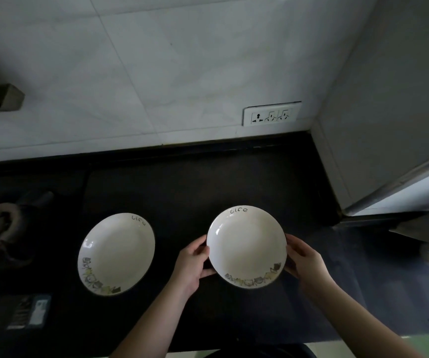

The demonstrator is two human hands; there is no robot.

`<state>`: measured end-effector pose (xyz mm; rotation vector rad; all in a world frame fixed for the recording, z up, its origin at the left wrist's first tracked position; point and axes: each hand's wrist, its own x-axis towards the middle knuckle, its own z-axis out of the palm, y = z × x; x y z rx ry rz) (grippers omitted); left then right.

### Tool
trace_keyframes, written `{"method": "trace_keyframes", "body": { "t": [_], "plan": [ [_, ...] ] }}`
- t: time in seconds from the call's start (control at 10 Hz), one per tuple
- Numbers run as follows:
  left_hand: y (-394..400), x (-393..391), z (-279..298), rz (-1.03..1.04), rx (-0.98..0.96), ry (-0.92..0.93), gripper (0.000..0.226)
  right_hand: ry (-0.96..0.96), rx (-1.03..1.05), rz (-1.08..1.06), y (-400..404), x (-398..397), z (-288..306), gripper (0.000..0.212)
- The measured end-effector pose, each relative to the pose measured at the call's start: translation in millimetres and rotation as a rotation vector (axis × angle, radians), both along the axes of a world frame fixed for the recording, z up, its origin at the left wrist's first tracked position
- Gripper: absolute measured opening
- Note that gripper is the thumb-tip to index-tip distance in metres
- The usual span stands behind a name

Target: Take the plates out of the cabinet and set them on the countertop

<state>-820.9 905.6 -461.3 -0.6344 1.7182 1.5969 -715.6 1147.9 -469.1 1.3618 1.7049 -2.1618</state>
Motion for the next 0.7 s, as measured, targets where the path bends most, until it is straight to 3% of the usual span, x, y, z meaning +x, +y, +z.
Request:
{"method": "trace_keyframes", "body": {
  "t": [0.5, 0.7],
  "plan": [
    [-1, -1, -9, -0.036, -0.055, 0.087, 0.039, -0.013, 0.047, 0.028, -4, 1, 3, 0.024],
    [-14, -10, -1, -0.169, -0.209, 0.132, 0.051, -0.049, 0.195, 0.099, 0, -6, 18, 0.019]
  ]
}}
